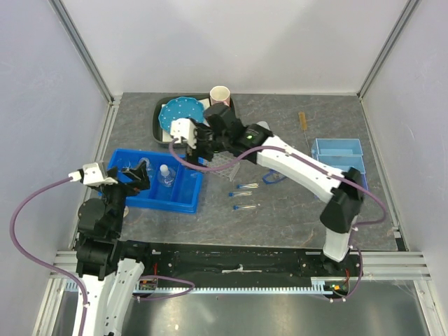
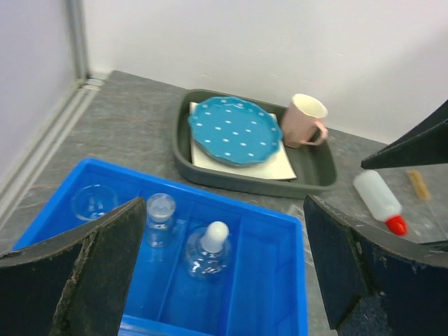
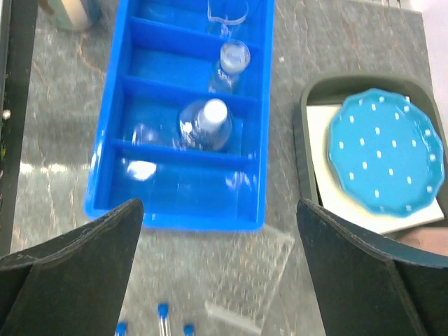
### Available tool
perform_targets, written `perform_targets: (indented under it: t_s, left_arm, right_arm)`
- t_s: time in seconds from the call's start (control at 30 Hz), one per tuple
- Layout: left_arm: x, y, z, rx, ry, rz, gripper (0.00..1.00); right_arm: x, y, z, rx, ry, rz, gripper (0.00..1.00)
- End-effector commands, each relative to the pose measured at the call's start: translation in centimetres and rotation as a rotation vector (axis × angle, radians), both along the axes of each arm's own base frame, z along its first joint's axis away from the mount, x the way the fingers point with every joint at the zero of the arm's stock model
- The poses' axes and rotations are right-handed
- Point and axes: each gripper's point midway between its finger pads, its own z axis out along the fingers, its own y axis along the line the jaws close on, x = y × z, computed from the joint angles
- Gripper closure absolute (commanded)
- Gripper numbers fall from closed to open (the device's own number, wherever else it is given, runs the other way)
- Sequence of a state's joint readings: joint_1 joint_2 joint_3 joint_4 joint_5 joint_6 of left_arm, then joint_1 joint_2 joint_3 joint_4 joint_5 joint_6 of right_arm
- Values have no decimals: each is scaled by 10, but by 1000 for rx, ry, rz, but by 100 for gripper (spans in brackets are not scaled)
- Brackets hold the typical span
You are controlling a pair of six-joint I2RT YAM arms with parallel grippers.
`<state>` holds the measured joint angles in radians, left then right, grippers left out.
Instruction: Organize the chemistry lab equipment
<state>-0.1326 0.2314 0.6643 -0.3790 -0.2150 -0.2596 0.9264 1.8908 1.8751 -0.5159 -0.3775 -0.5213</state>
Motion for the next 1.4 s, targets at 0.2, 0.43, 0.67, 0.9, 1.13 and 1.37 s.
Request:
perform_targets:
  t_s: [0.2, 0.43, 0.67, 0.9, 1.13, 1.37]
  left_arm:
    - [9, -95, -5, -101, 123, -511, 0]
    - [4, -149, -36, -266, 376, -819, 0]
    - [-4, -193, -64, -196, 510, -919, 1]
    - [-1, -233, -109, -23, 694, -911, 3]
    - [20, -282, -135, 188, 777, -908, 3]
    - [47, -332, -156, 371, 826, -954, 3]
  right_arm:
    - [5, -133, 38, 106, 53, -63, 2]
    - [-2, -217, 15, 117, 97, -221, 2]
    - [11, -288, -19, 253, 210, -421, 2]
    - [6, -334, -35, 381, 277, -531, 2]
    - [20, -363, -38, 431, 349, -645, 2]
    - [29, -377, -44, 431, 411, -711, 2]
